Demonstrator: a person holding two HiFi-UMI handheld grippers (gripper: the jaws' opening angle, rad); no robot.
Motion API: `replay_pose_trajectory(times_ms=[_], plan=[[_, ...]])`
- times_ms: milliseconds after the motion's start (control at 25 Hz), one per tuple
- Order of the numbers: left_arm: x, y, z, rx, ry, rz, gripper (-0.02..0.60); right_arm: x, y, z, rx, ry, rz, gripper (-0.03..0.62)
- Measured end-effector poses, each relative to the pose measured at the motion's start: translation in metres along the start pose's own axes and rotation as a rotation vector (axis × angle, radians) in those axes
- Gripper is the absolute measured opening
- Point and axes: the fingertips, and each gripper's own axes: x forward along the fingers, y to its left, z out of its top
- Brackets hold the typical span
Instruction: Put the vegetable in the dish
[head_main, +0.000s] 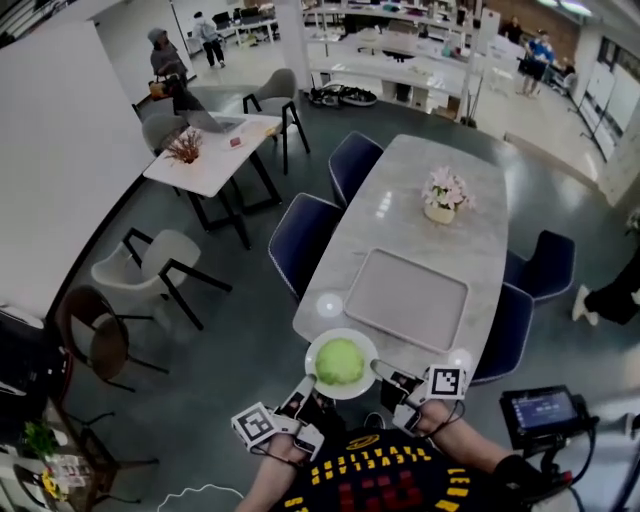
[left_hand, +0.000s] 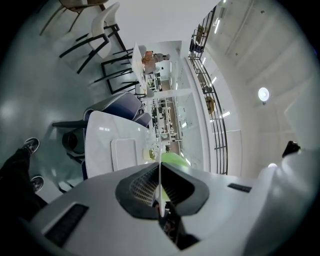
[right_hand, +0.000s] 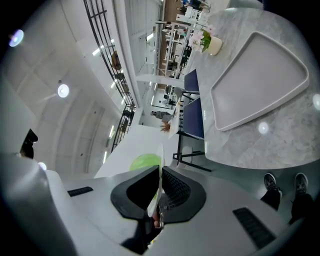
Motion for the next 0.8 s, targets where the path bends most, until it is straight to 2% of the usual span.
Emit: replay_pose_trajectory(times_ms=[200, 440, 560, 680, 720, 800], plan=[[0.036, -0.021, 0.039, 0.031, 0.085, -0.051, 0.012, 0.026, 0.021, 0.031, 0.017, -0.094, 0.001, 0.018], [0.071, -0.014, 0.09, 0.039, 0.184, -0.088, 0.012, 0.066, 0.013, 0.056, -0.024, -0.192, -0.036, 0.018], [0.086, -0.012, 0.099, 0.034, 0.246, -0.129, 0.012, 0.07, 0.008, 0.06, -0.012, -0.243, -0.077, 0.018], [0.097, 0.002, 0.099, 0.071, 0.323, -0.095, 0.012, 0.063, 0.002, 0.061, 0.011, -0.296, -0.111, 0.018], [0.101, 0.002, 0.094, 0.034, 0.341, -0.092, 0.012, 0.058, 0.001, 0.061, 0.02, -0.317, -0.121, 0.018], [0.11, -0.005, 0.079, -0.155, 0.357, -0.093, 0.012, 0.049, -0.002, 0.063, 0.032, -0.358, -0.14, 0.018]])
